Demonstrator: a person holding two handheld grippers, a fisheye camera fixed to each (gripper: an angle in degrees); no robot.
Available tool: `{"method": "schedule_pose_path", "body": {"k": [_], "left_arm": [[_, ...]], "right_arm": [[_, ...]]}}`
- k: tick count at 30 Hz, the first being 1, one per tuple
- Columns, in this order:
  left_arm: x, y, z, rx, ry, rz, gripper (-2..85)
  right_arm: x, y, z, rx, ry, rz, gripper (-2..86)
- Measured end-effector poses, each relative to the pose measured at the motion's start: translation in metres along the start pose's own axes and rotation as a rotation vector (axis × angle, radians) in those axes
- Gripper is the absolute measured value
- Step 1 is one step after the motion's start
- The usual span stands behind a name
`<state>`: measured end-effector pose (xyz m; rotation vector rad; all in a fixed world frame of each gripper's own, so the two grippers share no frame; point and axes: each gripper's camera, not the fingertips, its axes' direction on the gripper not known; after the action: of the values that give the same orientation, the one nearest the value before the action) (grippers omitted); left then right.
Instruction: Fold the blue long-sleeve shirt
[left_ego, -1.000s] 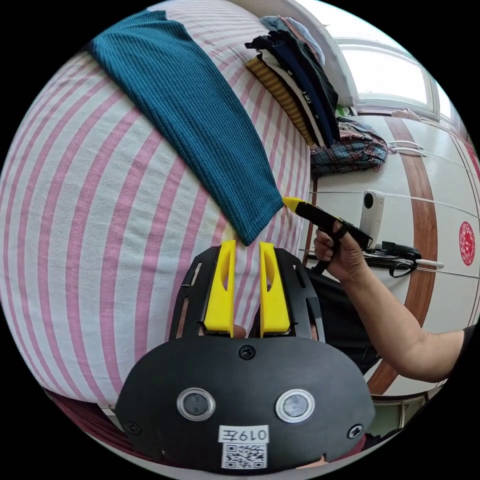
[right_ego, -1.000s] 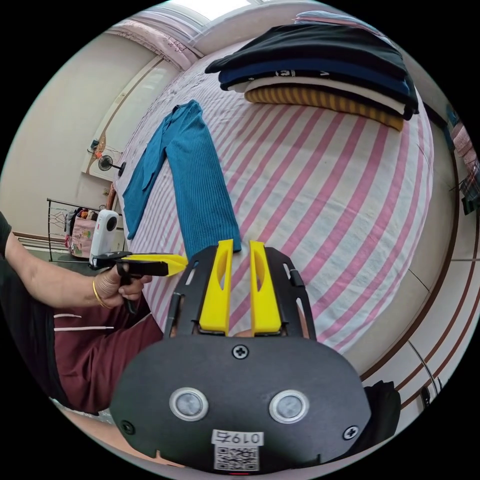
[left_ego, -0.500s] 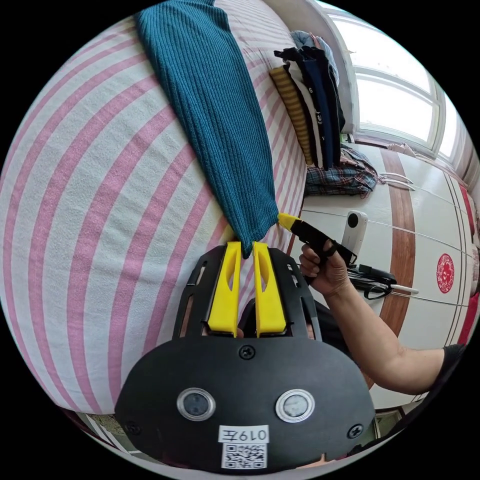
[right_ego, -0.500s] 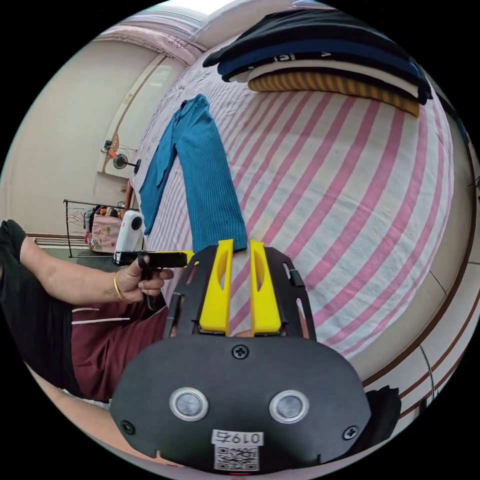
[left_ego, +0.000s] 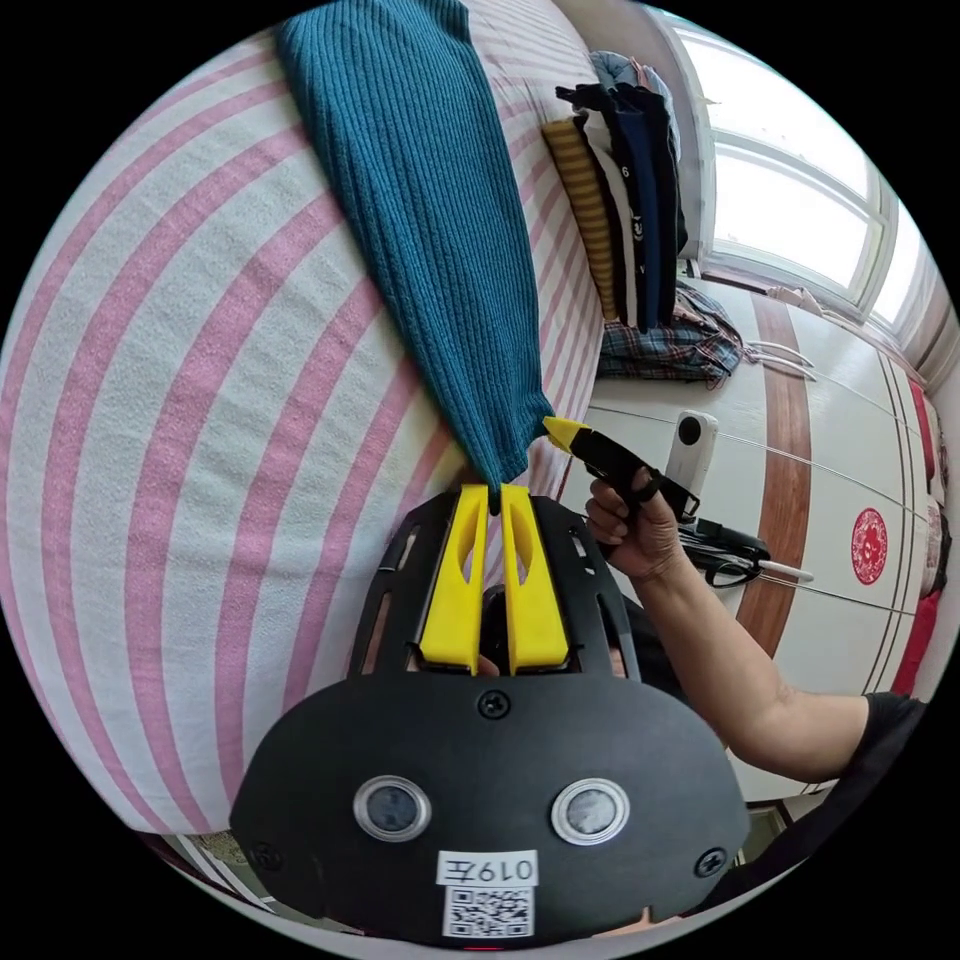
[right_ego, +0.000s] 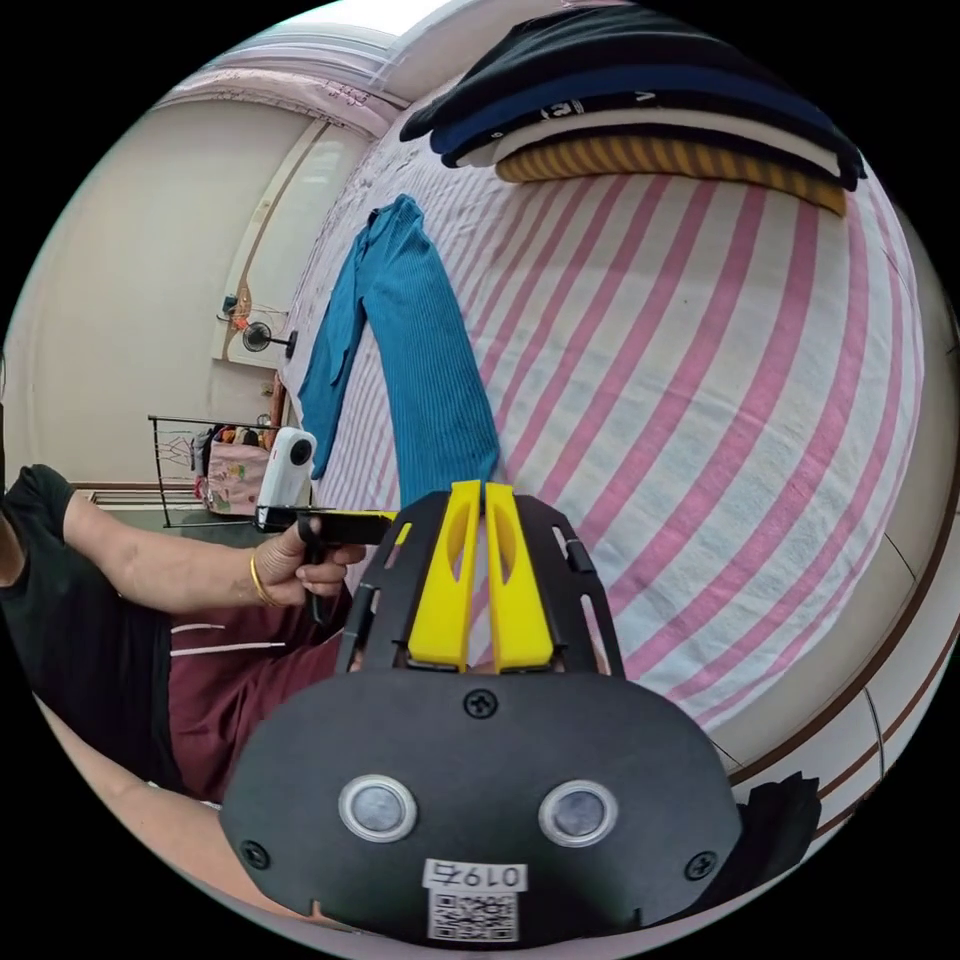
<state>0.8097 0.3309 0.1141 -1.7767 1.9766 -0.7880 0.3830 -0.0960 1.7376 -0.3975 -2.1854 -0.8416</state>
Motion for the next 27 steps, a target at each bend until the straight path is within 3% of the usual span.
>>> {"method": "schedule_pose_path", "body": {"k": [8,15,27], "left_arm": [[-0.017,-0.003,-0.073,-0.018,0.207,0.009,1.0],[-0.046,0.002,-0.183,0.042,0.579,-0.012,0.9],[-0.112,-0.018,-0.44,0.342,0.933,-0.004,1.3]], "right_arm": [[-0.033,-0.032,-0.009,0.112,-0.19,0.057,-0.9],[-0.102,-0.099,-0.01,0.23,-0.409,0.05,-0.9],[-0.293,-0.313,0.108,0.116,-0.515,-0.14,-0.8]]}}
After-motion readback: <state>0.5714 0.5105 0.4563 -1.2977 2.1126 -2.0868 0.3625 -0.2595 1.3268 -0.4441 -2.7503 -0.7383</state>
